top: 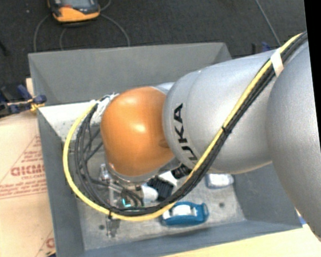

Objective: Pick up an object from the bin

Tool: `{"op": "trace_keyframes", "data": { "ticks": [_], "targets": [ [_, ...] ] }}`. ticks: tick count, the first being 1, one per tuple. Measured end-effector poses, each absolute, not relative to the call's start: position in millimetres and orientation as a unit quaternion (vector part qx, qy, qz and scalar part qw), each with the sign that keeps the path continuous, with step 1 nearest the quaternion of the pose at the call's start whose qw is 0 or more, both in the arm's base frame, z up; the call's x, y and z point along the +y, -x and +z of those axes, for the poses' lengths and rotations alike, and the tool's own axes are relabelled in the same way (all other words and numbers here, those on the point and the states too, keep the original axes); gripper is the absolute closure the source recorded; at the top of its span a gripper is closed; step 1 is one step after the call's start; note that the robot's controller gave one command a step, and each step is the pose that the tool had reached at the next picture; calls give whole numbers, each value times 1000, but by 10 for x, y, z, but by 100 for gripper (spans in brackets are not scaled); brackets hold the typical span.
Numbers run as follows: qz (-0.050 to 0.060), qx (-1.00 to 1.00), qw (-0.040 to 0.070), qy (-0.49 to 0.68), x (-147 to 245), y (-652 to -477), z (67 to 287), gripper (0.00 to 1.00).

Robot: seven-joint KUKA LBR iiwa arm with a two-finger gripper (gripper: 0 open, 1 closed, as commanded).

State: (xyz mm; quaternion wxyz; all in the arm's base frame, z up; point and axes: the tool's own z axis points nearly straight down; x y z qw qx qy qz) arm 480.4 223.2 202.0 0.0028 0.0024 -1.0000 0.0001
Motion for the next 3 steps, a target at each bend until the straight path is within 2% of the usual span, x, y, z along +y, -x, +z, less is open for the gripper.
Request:
{"op": "trace_keyframes", "data": {
  "ticks": [1,2,3],
  "targets": [
    [-1,-1000,-1,0,2220,-4827,2064,0],
    [-1,-998,-2,68,2088,-5048,1639,0],
    [-2,-994,-4,108,2020,-5521,792,0]
  ]
}}
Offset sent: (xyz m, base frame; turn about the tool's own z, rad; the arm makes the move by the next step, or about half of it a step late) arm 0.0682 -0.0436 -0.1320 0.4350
